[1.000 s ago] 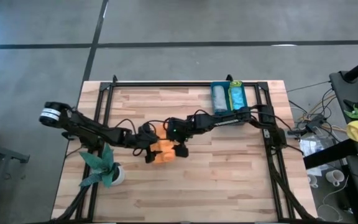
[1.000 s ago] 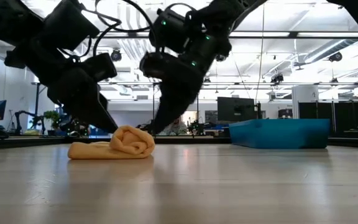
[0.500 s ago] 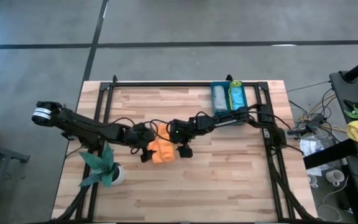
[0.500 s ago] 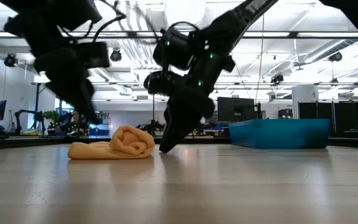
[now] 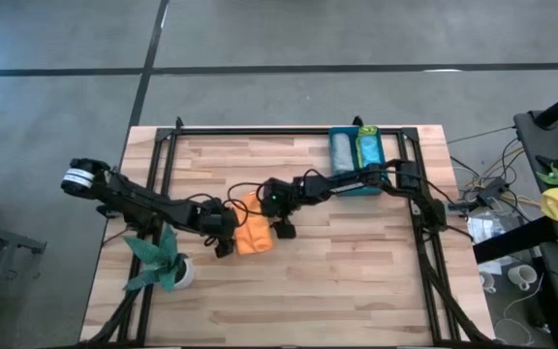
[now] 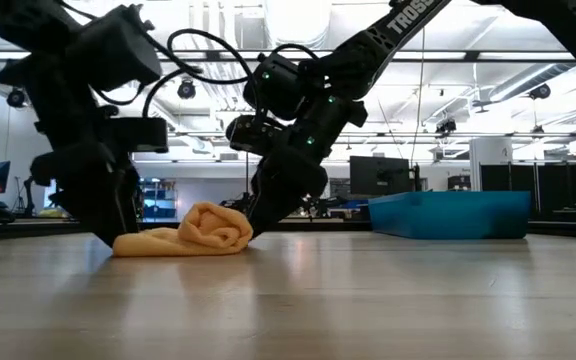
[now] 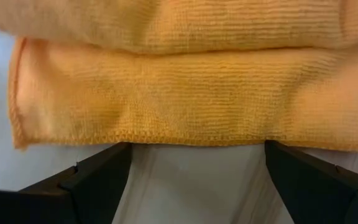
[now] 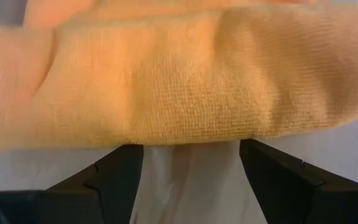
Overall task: Roll microfiber towels into tight, uniform cylinder then place into a basket
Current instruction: Roll the orange towel
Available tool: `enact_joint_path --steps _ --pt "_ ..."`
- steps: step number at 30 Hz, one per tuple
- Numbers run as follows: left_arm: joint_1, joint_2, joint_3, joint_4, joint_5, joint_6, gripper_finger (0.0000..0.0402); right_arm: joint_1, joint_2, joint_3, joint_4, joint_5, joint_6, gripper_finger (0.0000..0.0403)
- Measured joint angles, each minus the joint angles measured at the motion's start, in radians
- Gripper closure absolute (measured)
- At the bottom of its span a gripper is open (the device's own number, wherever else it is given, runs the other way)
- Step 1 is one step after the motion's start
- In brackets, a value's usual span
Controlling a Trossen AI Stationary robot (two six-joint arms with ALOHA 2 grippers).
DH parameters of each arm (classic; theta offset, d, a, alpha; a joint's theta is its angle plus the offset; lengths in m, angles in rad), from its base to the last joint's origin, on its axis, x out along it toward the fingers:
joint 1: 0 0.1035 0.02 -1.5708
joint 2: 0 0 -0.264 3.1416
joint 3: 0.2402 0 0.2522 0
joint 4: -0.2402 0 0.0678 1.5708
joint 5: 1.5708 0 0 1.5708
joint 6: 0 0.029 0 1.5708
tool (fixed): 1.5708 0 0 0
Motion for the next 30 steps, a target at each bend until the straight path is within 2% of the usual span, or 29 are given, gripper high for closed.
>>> enact_joint_path --steps 6,9,19,25,30 --pt "0.000 0.044 0.021 -0.004 0.008 0.003 0.0049 0.000 0.000 0.015 0.034 -0.002 0.032 0.0138" --pt "0.001 0.024 0.022 -0.003 0.011 0.004 0.0049 0.002 0.000 0.038 0.040 -0.032 0.046 0.0138" --pt "0.002 -0.022 0.019 -0.021 0.043 0.006 0.0049 0.025 0.006 0.059 0.143 -0.039 0.075 0.0138" --pt "0.004 -0.021 0.019 -0.022 0.044 0.005 0.0049 0.040 0.054 0.061 0.212 -0.047 0.138 0.0138" --pt "0.004 -0.021 0.019 -0.023 0.044 0.006 0.0049 0.061 0.102 0.120 0.214 -0.050 0.148 0.0138"
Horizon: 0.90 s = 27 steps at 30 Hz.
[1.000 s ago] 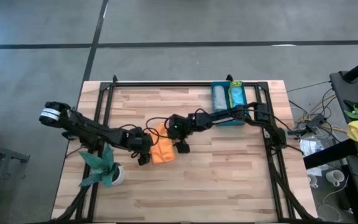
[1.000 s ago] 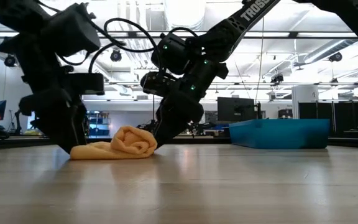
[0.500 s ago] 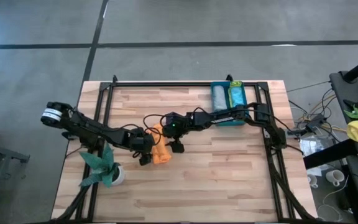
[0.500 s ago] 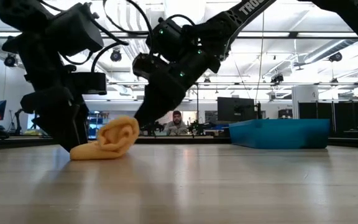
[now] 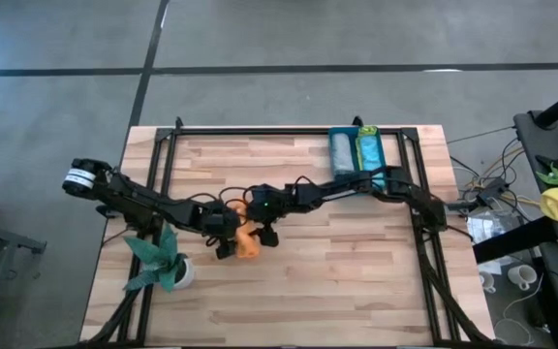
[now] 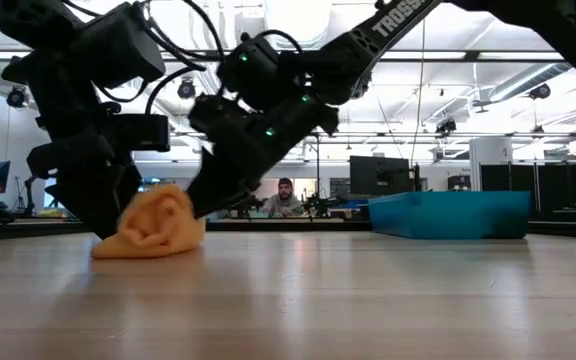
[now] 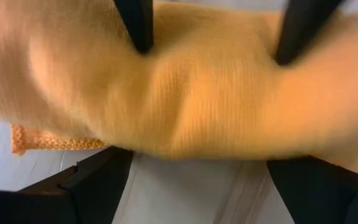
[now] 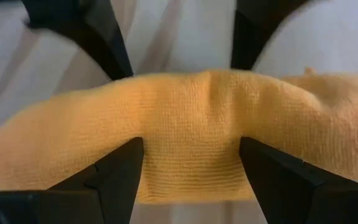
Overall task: Roll microfiber towels into tight, uniform cylinder then place into a basket
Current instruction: Roll the orange towel
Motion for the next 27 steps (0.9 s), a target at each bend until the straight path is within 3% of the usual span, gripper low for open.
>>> enact_joint_path --steps 10,16,22,27 --pt "0.001 0.000 0.002 -0.004 0.021 0.001 0.0049 0.017 0.082 0.140 -0.017 0.029 0.050 0.0138" --pt "-0.001 -0.027 0.031 -0.106 0.088 -0.002 0.0049 0.016 0.138 0.191 -0.009 0.026 0.117 0.0138" --pt "-0.011 -0.169 0.041 -0.289 0.121 -0.003 0.0049 0.016 0.143 0.183 -0.031 0.054 0.124 0.0138" --pt "-0.032 -0.310 0.029 -0.213 0.047 -0.081 0.0049 0.014 0.144 0.175 -0.026 0.058 0.125 0.0138"
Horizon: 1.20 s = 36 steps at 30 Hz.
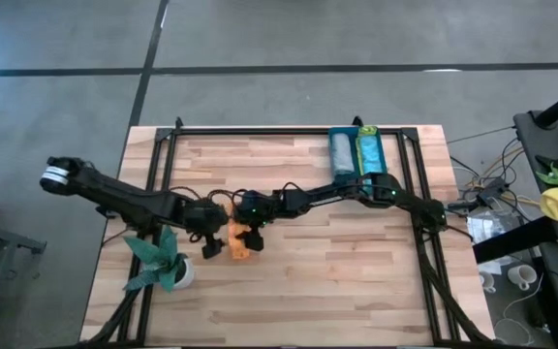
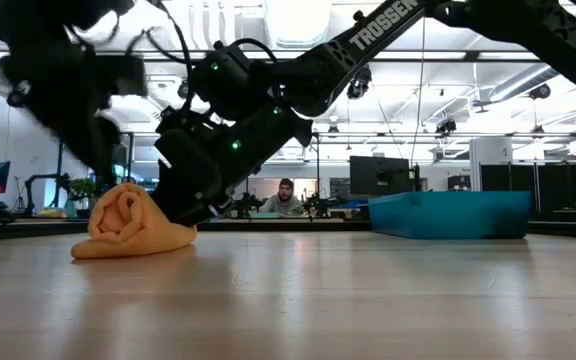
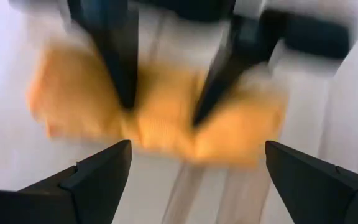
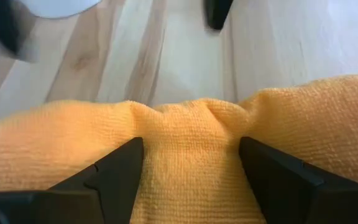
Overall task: Roll microfiber towels into tight, uniform cylinder then place into a basket
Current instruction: Roll the orange towel
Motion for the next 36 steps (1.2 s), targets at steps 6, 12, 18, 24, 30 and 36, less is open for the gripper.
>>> enact_joint_path --steps 6,12,18,24,30,36 --pt "-0.040 -0.019 -0.010 0.169 -0.215 -0.022 0.0049 0.000 -0.002 -0.001 -0.015 0.000 0.000 0.0138" --pt "-0.075 0.120 -0.052 0.342 -0.241 -0.017 0.0050 0.002 -0.002 -0.001 -0.034 -0.001 -0.019 0.0138" --pt "-0.130 0.263 -0.053 0.424 -0.235 0.031 0.0049 -0.002 -0.003 0.022 -0.052 -0.006 0.019 0.0137" --pt "-0.182 0.345 -0.058 0.471 -0.259 0.034 0.0049 -0.017 -0.007 0.040 -0.052 -0.006 0.030 0.0126" --pt "-0.192 0.360 -0.074 0.474 -0.276 0.029 0.0049 -0.025 -0.012 0.073 -0.142 -0.008 -0.006 0.0117" --pt "-0.196 0.316 -0.107 0.476 -0.275 0.028 0.0049 -0.031 -0.044 0.146 -0.284 -0.022 -0.082 0.0115"
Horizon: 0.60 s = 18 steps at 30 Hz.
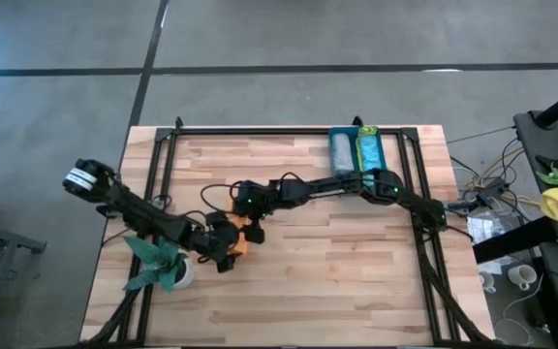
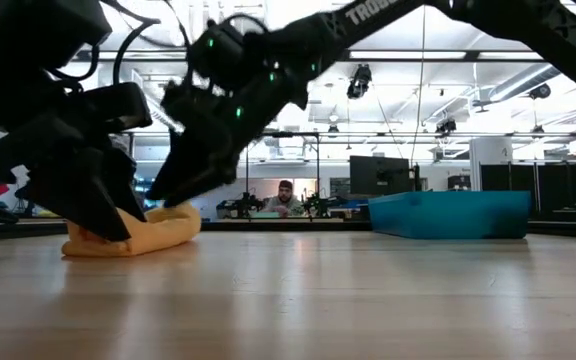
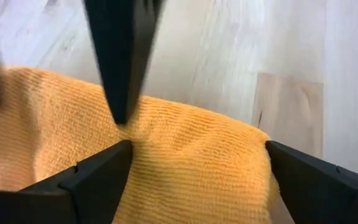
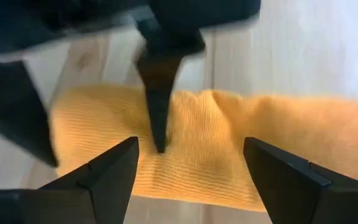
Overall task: Roll microfiber towels into tight, uniform cylinder then place into a basket
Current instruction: Roll the orange towel
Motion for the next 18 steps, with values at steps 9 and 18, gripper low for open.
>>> enact_joint_path --steps 9,18 --pt "-0.006 -0.034 -0.013 -0.010 0.012 0.018 0.0049 -0.083 0.014 0.042 -0.005 -0.006 -0.095 0.0126" --pt "-0.006 -0.039 -0.013 -0.009 0.017 0.026 0.0049 -0.106 0.072 0.031 0.003 -0.004 0.013 0.0139"
